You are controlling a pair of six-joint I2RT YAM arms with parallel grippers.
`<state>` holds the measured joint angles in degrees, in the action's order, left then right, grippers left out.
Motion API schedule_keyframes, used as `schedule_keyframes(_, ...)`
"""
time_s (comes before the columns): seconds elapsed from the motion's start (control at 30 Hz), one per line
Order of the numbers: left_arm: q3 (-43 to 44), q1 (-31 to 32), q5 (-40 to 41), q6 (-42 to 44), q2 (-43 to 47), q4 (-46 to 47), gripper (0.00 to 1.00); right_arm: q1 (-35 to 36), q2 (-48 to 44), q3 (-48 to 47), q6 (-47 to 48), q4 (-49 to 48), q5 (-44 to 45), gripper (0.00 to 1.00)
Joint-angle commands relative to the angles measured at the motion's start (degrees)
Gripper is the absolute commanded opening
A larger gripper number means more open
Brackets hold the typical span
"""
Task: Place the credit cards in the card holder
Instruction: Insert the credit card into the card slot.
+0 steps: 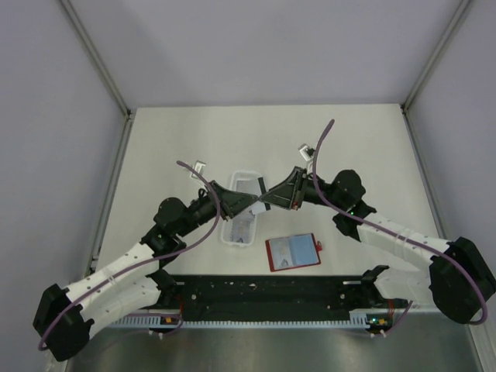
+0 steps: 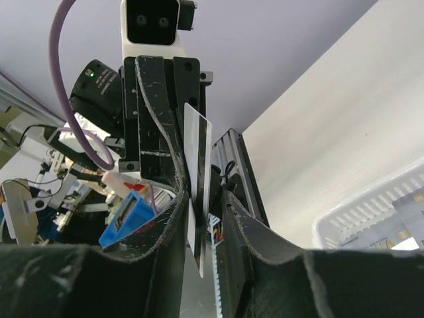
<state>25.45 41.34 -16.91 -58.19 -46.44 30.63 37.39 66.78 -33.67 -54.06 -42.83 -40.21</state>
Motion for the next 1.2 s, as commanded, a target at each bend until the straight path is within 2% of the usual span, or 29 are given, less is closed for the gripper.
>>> schedule_keyframes(0.0,2.0,0.1,-1.1,1.1,0.6,1.4,0.0,0.5,-1.7,-3.2,2.4,-0.3,0.1,0.27)
schedule_keyframes(0.17,1.8,0.1,-1.4,1.1,0.9,1.3,0.0,0.5,-1.1,-3.7,2.6,-0.4,-0.3,0.22)
schedule_keyframes(0.37,1.7,0.1,-2.4,1.0,0.4,1.7,0.0,0.5,-0.7,-3.3,2.4,-1.5,-0.5,0.01)
schedule_keyframes(0.53,1.5,0.1,-3.4,1.3,0.2,2.2,0.0,0.6,-2.3,-3.7,4.6,1.8,-0.7,0.0)
schedule_keyframes(0.57,1.3,0.0,-2.7,1.7,0.6,2.0,0.06,0.5,-2.9,-3.9,5.6,3.9,-0.4,0.0)
schedule_keyframes(0.63,1.0,-0.1,-1.1,3.0,2.4,-0.5,0.3,0.5,-5.2,-4.7,8.6,10.7,2.0,0.0)
schedule_keyframes(0.7,1.6,-0.1,0.8,6.0,4.4,-5.0,0.51,0.5,-8.2,-5.9,12.5,22.3,7.8,0.0)
schedule_keyframes(0.73,2.1,0.0,2.0,7.4,5.4,-7.5,0.59,0.4,-9.6,-6.7,14.6,27.9,12.3,0.0)
schedule_keyframes(0.8,3.1,-0.1,4.2,10.5,6.9,-13.4,0.68,0.6,-12.5,-7.8,17.7,39.7,21.5,0.0)
schedule_keyframes(0.9,5.8,-0.1,5.5,15.2,5.7,-20.9,0.66,0.5,-16.1,-8.2,18.6,54.5,33.1,0.0)
schedule_keyframes(1.0,9.1,0.1,4.2,20.4,1.3,-27.7,0.56,0.5,-18.9,-6.9,17.2,65.2,42.1,0.0)
schedule_keyframes(1.07,10.6,1.1,4.2,23.1,-0.8,-30.4,0.52,0.6,-19.8,-6.0,16.8,69.9,44.3,0.0)
schedule_keyframes(1.17,11.0,4.4,8.6,26.5,-3.0,-33.7,0.52,0.5,-21.1,-3.6,15.7,74.1,46.1,0.0)
